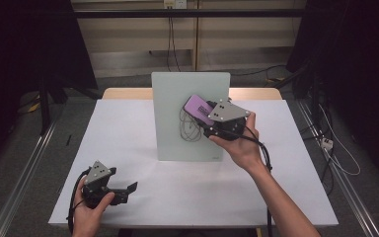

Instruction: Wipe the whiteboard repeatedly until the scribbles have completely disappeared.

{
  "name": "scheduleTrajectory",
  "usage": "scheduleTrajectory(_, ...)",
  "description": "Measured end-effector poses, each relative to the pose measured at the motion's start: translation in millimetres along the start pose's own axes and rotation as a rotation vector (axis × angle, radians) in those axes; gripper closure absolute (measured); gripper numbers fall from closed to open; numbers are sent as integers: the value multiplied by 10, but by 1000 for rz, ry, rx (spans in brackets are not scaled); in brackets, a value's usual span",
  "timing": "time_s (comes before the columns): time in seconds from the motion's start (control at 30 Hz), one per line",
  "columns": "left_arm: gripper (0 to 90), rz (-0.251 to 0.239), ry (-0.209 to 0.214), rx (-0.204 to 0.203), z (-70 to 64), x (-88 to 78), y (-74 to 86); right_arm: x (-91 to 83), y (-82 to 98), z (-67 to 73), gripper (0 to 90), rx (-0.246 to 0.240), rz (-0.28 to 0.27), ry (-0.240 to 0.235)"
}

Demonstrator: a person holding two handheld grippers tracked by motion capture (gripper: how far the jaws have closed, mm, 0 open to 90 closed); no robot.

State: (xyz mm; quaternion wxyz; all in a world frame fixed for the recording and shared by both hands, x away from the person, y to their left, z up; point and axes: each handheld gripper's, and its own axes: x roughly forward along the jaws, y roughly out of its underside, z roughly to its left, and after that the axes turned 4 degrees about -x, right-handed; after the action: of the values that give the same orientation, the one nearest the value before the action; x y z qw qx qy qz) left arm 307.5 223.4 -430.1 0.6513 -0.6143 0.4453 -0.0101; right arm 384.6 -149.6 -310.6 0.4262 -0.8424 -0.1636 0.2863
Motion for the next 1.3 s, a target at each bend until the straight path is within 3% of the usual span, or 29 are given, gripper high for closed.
scheduleTrajectory(0.4,67,1,1,-1,-1,2,1,43,-106,-71,413,0,-13,15)
scheduleTrajectory(0.73,67,4,4,-3,-1,10,3,114,-140,-75,413,-62,41,52)
scheduleTrajectory(1.3,67,20,1,4,0,13,1,168,-186,-55,413,-122,51,105)
